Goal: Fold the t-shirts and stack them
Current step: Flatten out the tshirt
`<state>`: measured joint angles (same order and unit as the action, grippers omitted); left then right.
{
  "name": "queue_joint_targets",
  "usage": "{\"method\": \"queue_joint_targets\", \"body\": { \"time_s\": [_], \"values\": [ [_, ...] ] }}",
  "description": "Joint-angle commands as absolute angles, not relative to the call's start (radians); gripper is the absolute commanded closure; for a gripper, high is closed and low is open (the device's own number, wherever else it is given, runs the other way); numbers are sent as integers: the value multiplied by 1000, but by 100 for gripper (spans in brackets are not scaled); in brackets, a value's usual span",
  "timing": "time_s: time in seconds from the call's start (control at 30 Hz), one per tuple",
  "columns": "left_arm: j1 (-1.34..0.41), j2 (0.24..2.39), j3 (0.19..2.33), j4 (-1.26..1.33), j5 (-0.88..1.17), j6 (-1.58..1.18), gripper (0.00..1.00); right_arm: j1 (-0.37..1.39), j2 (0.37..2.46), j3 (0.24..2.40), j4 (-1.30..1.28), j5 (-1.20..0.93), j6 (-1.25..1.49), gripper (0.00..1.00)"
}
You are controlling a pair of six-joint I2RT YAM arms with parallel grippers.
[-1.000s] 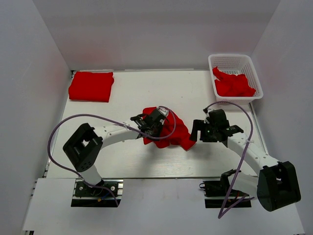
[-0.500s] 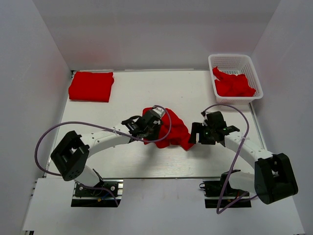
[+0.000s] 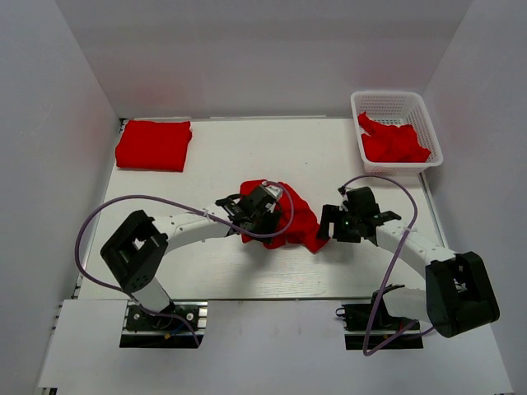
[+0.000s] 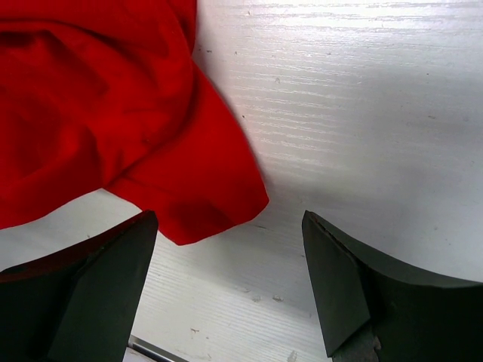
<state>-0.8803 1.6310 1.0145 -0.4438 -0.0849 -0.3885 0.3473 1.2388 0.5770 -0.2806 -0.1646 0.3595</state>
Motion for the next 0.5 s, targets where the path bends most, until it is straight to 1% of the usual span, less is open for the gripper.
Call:
{"method": "queue_joint_targets", "body": {
  "time_s": [0.0, 0.1, 0.13, 0.23, 0.3, 0.33, 0.37, 0.43, 0.47],
  "values": [
    [-885, 1650, 1040, -420, -60, -385, 28, 347, 1246, 569, -250, -179, 364, 17],
    [-885, 1695, 1058, -420, -60, -385, 29, 345, 1253, 569, -239, -193, 370, 17],
    [-885, 1707, 1068, -420, -70, -385, 33, 348, 1255, 566, -235, -195, 368, 17],
    [-885, 1740, 1092, -431, -83, -385, 39, 348, 1266, 563, -223, -196, 374, 17],
    [-885, 1752, 1101, -431, -83, -385, 47, 347, 1273, 558, -213, -204, 379, 19],
    [-885, 1752, 1101, -431, -93, -394, 52, 347, 1281, 560, -200, -209, 383, 19],
    [-885, 1752, 1101, -431, -94, -394, 68, 348, 1287, 560, -195, -230, 385, 21],
    [-885, 1752, 1101, -420, -103, -405, 91, 350, 1305, 555, -175, -245, 387, 23],
    [-885, 1752, 1101, -420, -103, -405, 100, 351, 1311, 552, -169, -259, 388, 23]
  ]
}}
